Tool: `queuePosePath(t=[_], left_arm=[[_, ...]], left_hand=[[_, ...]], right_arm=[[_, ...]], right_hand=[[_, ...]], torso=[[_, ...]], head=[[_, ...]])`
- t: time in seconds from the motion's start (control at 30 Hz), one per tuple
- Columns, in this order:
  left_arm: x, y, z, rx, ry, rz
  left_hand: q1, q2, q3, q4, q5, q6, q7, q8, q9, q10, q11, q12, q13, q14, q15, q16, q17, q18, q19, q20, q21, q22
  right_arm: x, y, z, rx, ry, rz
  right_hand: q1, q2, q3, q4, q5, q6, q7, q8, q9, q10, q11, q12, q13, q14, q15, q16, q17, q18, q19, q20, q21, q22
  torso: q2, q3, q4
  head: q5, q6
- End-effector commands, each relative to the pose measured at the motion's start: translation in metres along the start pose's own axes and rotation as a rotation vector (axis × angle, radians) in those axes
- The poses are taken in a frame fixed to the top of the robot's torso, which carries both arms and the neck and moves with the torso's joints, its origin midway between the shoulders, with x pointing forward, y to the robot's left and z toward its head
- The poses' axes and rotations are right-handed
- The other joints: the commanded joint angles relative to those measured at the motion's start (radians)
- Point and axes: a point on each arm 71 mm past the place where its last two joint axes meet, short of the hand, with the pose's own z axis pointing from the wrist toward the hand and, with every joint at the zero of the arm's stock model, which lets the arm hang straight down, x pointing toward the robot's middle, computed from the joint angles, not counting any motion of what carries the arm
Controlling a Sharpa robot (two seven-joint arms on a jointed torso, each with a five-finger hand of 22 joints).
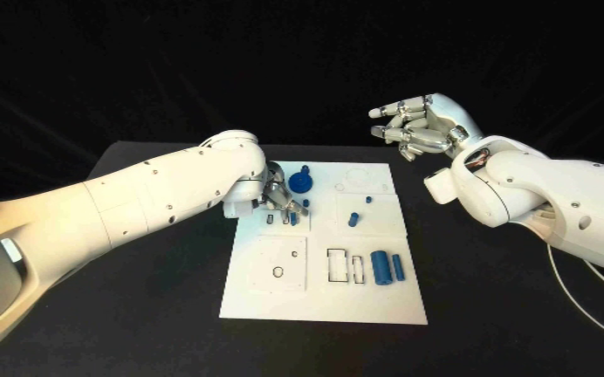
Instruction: Assemble the parts on the task board
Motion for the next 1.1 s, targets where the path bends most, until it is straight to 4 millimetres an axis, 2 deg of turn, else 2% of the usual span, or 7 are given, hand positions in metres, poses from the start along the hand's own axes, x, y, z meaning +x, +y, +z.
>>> queuePosePath(t=[0.03,0.3,0.5,0.87,1.1], left_arm=[[0.0011,0.0003,0.0004,-0.012,0.017,0.012],[0.0015,-0.0009,0.0009,-0.011,0.021,0.012],[0.0024,-0.0023,0.0021,-0.009,0.025,0.007],[0.004,-0.0036,0.0033,-0.008,0.033,0.009],[0.0045,-0.0051,0.0038,-0.002,0.039,0.009]], left_hand=[[0.005,0.011,-0.007,0.001,0.005,-0.007,-0.001,0.005,0.002,0.006,-0.003,0.002,-0.001,0.102,-0.004,0.002,0.263,-0.019,0.027,0.001,0.003,0.086],[0.019,0.019,-0.009,0.0,0.005,-0.006,-0.001,0.005,0.005,0.007,-0.003,0.003,0.001,0.102,-0.004,0.002,0.263,-0.019,0.028,0.001,0.003,0.088],[0.04,0.034,0.0,0.0,0.005,-0.004,-0.003,0.006,0.009,0.01,-0.004,0.006,0.003,0.102,-0.005,0.002,0.263,-0.019,0.028,0.0,0.004,0.09],[0.05,0.039,0.004,-0.001,0.005,-0.003,-0.003,0.006,0.011,0.012,-0.005,0.009,0.006,0.102,-0.005,0.002,0.263,-0.02,0.029,0.0,0.004,0.091],[0.055,0.04,0.006,-0.002,0.005,-0.003,-0.003,0.007,0.012,0.012,-0.005,0.009,0.006,0.102,-0.006,0.002,0.263,-0.02,0.029,0.0,0.005,0.091]], right_arm=[[0.0023,0.0001,0.0,-0.003,0.022,-0.005],[0.0035,0.0001,0.0004,-0.002,0.028,-0.004],[0.0042,0.0001,0.0006,-0.002,0.032,-0.004],[0.0053,-0.0001,0.0009,-0.001,0.037,-0.003],[0.0054,-0.0003,0.0009,-0.001,0.039,-0.003]], right_hand=[[-0.002,-0.005,0.007,0.0,0.004,-0.004,0.001,0.001,0.0,-0.007,-0.002,-0.005,-0.001,0.008,0.0,-0.004,0.002,0.01,-0.006,0.002,-0.003,-0.002],[-0.002,-0.004,0.009,0.001,0.005,-0.004,0.001,0.001,0.0,-0.007,-0.002,-0.005,-0.002,0.008,0.0,-0.005,0.002,0.011,-0.006,0.002,-0.004,-0.002],[-0.002,-0.003,0.012,0.0,0.006,-0.004,0.001,0.001,0.0,-0.007,-0.002,-0.006,-0.003,0.008,-0.001,-0.005,0.002,0.011,-0.006,0.002,-0.004,-0.002],[-0.002,-0.002,0.014,0.0,0.007,-0.004,0.001,0.001,0.0,-0.007,-0.002,-0.006,-0.004,0.008,-0.001,-0.005,0.003,0.011,-0.006,0.002,-0.005,-0.003],[-0.002,-0.002,0.015,0.0,0.007,-0.004,0.001,0.002,0.0,-0.007,-0.002,-0.006,-0.004,0.008,-0.001,-0.005,0.003,0.011,-0.006,0.002,-0.005,-0.003]], torso=[[0.0,0.0006,0.0007],[0.001,0.0006,-0.0003],[0.001,0.0009,0.0002],[0.0,0.0019,0.0005],[0.001,0.001,0.0008]], head=[[0.001,-0.001],[0.0,-0.003],[0.0,-0.005],[0.0,-0.007],[-0.001,-0.007]])
